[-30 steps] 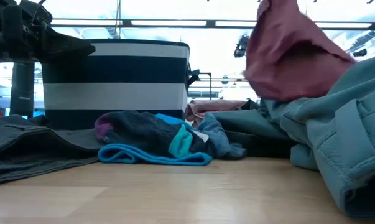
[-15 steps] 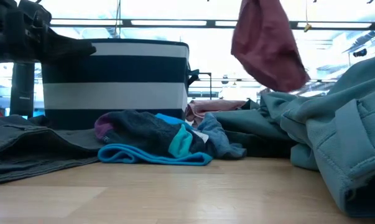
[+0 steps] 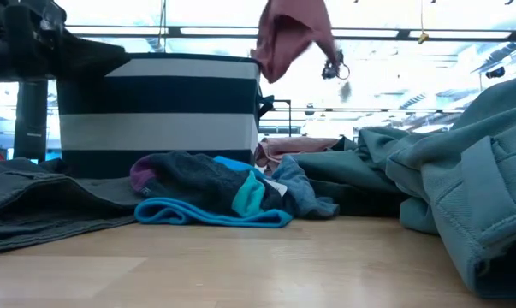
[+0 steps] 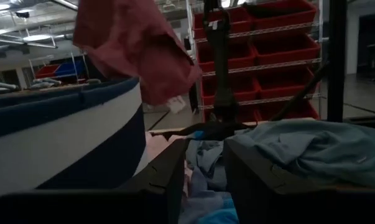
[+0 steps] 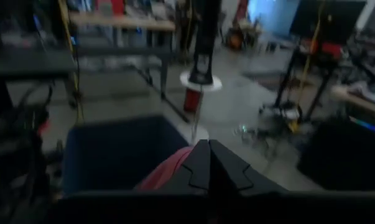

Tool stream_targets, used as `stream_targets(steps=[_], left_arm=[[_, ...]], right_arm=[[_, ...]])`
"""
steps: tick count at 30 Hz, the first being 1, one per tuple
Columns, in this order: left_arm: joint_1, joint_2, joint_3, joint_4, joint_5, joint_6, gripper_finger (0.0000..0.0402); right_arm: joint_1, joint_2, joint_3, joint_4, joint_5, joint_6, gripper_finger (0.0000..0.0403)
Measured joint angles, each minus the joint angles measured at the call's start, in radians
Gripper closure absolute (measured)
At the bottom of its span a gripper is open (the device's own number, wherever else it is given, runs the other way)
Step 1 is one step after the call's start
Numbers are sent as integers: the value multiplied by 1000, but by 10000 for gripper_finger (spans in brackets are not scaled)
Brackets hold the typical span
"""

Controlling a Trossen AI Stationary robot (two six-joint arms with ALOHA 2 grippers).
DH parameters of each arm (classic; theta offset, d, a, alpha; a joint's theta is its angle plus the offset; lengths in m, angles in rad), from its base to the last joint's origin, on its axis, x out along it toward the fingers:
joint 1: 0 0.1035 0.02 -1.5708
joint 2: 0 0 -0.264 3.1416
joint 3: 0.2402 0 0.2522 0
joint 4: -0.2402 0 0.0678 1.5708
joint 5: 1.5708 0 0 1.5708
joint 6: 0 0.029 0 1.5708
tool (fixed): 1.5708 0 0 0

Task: Sort clothes
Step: Put the red underwear into the blue laundry bin

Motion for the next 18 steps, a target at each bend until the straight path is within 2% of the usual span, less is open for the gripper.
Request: stream_targets(steps=[5, 12, 15, 18], left_arm=[[0, 0, 0, 21, 4, -49, 284], [0, 0, 0, 90, 4, -57, 284], [0, 0, 0, 103, 3, -57, 284], [0, 0, 0, 111, 3, -57, 284]], right_arm=[[-52, 74, -1, 248, -137, 56, 403], [-112, 175, 0, 735, -356, 226, 403], [-123, 224, 0, 872, -406, 282, 403], [-129, 279, 0, 934, -418, 320, 403]])
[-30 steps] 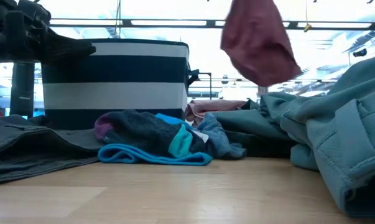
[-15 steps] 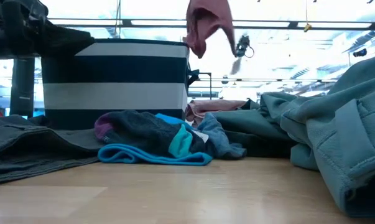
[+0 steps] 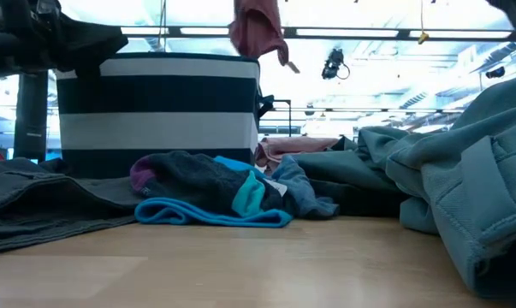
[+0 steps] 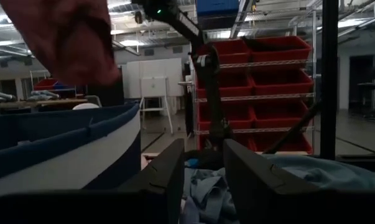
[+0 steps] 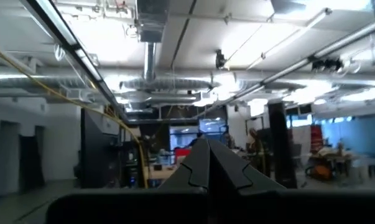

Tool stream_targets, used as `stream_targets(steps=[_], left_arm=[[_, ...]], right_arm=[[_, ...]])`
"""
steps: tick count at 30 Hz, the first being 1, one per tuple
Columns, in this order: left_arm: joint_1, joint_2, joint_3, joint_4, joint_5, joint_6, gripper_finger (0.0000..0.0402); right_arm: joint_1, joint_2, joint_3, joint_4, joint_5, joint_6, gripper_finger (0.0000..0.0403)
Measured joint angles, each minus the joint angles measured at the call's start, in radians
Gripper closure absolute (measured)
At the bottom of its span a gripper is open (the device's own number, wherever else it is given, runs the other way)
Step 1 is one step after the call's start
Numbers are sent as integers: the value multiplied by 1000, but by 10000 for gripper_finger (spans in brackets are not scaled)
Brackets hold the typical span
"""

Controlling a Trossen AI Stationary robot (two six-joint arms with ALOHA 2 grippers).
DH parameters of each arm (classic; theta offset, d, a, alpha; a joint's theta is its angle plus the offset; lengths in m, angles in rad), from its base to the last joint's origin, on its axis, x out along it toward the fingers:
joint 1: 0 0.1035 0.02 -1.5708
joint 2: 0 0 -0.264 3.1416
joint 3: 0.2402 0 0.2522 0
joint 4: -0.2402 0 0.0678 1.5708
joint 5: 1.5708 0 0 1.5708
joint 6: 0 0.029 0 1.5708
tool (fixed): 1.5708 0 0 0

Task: Sort clothes
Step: Put the red underwear into the blue laundry bin

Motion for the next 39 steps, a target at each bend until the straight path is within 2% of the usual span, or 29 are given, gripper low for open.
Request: stream_targets(steps=[7, 12, 22, 29, 34, 39], left_arm=[[0, 0, 0, 8, 0, -9, 284], [0, 0, 0, 12, -6, -88, 284], [0, 0, 11, -36, -140, -53, 284], [0, 4, 43, -53, -162, -18, 284], [0, 4, 45, -60, -164, -19, 284], [0, 4, 46, -59, -161, -51, 284]], right_arm=[[-18, 132, 45, 213, -72, 190, 403], [-18, 219, 170, 214, -98, 216, 403], [-53, 274, 156, 178, -122, 248, 403], [-42, 294, 155, 183, -175, 236, 403], [-40, 292, 156, -36, -254, 207, 403], [-23, 293, 155, -459, -157, 63, 397]])
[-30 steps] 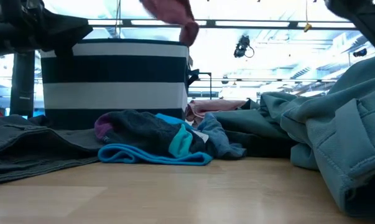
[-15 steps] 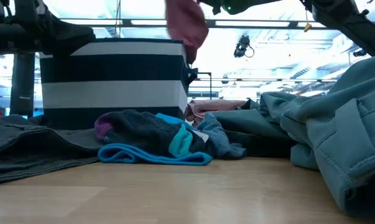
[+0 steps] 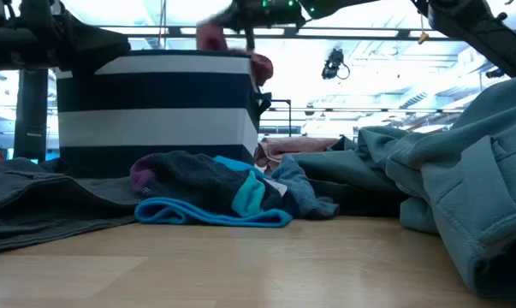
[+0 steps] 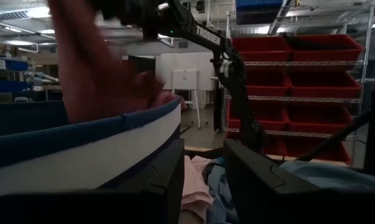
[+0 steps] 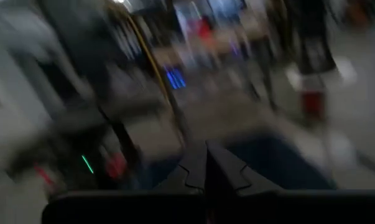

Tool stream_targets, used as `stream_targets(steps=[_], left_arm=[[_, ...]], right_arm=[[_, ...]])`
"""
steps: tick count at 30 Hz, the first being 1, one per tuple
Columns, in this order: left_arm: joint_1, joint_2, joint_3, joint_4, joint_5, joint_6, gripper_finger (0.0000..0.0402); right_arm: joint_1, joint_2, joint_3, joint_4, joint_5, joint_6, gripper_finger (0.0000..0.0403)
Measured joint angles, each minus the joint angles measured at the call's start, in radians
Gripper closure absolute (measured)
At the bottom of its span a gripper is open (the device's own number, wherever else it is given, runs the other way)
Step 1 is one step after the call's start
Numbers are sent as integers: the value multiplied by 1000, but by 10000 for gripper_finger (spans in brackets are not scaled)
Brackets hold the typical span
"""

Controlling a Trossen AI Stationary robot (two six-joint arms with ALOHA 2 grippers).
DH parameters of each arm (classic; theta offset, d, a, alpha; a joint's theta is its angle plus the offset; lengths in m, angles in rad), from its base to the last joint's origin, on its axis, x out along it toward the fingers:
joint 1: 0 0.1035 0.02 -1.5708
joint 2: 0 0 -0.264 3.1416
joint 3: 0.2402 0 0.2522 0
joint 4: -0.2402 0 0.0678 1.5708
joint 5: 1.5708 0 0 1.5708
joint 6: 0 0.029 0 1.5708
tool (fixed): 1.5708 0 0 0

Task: Sort clothes
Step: Put the red underwear into the blue laundry bin, then put the gray sock into the blue laundry bin

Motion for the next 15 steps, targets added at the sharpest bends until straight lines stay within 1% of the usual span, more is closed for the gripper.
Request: stream_targets(steps=[3, 7, 13, 15], left_arm=[[0, 0, 1, -12, 14, -33, 284], [0, 0, 2, -36, 20, -71, 284], [-2, -1, 4, -59, 32, -112, 284], [-2, 0, 23, -114, 32, -131, 284]], right_arm=[[-1, 2, -1, -140, 35, -43, 387], [-4, 1, 0, -218, 32, -50, 363], [-2, 1, 0, -282, 29, -61, 292], [-3, -2, 0, -315, 27, -62, 267]])
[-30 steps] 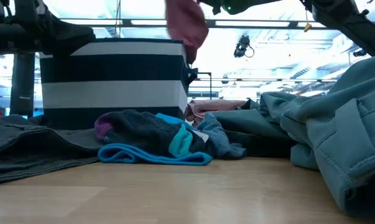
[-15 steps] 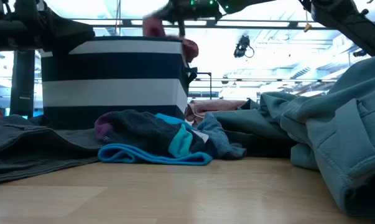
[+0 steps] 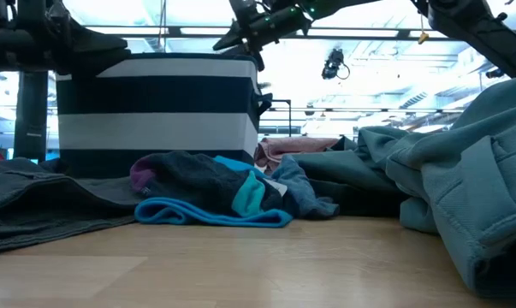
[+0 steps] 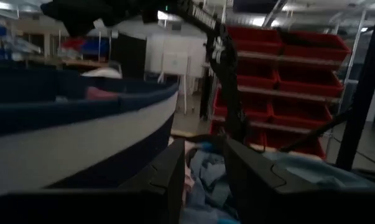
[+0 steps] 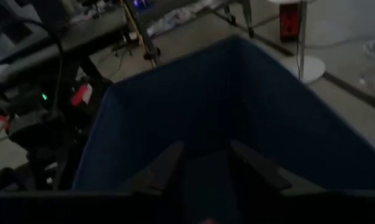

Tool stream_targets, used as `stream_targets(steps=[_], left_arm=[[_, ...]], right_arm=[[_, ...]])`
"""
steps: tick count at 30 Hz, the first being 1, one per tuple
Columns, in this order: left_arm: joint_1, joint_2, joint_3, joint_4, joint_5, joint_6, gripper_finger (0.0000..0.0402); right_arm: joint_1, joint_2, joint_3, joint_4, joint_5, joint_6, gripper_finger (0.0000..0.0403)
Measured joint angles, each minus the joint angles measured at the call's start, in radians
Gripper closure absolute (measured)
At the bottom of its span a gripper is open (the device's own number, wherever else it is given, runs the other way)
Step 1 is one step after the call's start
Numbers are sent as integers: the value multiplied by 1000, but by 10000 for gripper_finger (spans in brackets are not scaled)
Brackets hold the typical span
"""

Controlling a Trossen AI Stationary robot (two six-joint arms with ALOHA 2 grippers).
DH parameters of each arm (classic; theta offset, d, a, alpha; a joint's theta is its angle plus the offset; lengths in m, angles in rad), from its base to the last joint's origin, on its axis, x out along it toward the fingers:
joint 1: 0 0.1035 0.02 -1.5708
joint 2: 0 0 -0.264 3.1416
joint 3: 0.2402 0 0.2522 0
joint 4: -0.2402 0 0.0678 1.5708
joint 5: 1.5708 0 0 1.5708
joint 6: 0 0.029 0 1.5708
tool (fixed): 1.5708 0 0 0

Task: Sort clothes
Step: Put the gray sock into the blue laundry bin

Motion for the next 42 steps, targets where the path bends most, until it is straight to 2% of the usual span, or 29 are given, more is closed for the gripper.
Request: stream_targets(steps=[5, 12, 16, 21, 26, 29, 33, 36, 42], left_arm=[[0, 0, 93, -177, 12, -59, 284], [0, 4, 247, -337, 65, -61, 288], [0, 32, 345, -462, 87, -57, 322], [0, 97, 471, -592, 102, -22, 367], [0, 189, 639, -778, 85, -4, 384], [0, 236, 709, -822, 69, 16, 387], [0, 282, 771, -829, 67, 54, 387], [0, 299, 792, -849, 66, 75, 387], [0, 308, 786, -874, 51, 76, 387]], right_arm=[[-23, -38, 0, -96, -5, -66, 229], [-62, -165, 1, -234, -13, -141, 236], [-79, -225, 2, -398, -2, -187, 246], [-83, -267, 2, -666, 77, -242, 252], [-81, -292, 2, -889, 118, -252, 252], [-68, -299, 1, -980, 151, -242, 255], [-34, -321, -4, -1032, 175, -224, 260], [4, -368, -56, -1028, 218, -207, 264], [90, -502, -289, -992, 273, -142, 268]])
